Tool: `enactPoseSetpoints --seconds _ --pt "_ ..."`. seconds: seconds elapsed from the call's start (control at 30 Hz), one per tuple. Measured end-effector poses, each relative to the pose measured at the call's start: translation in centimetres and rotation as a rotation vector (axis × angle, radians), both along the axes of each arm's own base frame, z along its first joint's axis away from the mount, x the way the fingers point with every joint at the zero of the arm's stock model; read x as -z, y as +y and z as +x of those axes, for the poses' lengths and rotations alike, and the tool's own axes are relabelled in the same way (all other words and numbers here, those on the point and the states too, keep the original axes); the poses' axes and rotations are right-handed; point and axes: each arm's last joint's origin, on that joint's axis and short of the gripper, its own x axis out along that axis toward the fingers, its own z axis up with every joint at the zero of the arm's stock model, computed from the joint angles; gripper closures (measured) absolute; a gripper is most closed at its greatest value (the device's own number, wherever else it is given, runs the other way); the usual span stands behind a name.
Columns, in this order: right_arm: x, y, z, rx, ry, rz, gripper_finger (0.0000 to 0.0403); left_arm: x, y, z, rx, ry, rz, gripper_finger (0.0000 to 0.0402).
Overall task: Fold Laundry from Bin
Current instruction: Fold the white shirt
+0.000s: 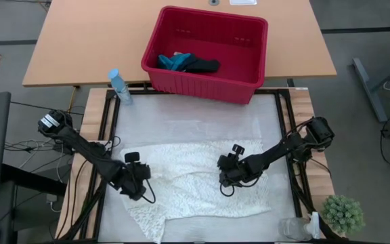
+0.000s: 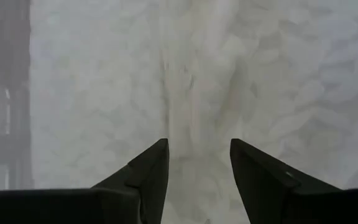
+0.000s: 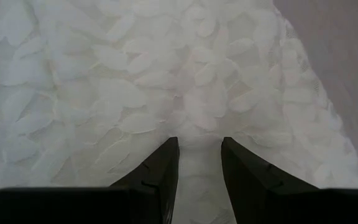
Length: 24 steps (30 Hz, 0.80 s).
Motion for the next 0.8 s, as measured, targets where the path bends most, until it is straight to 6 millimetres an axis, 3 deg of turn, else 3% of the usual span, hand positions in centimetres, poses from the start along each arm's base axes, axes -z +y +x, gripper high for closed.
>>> enactPoseSetpoints --seconds 0.57,0.8 --pt "0.0 0.0 0.0 0.001 0.000 0.000 0.0255 1.5 0.0 -0.7 0.004 -0.060 0.062 0.0241" --pt "0.0 0.0 0.0 0.002 0.000 0.000 0.0255 2.8 -0.5 -0.1 0.062 -0.021 0.090 0.0306"
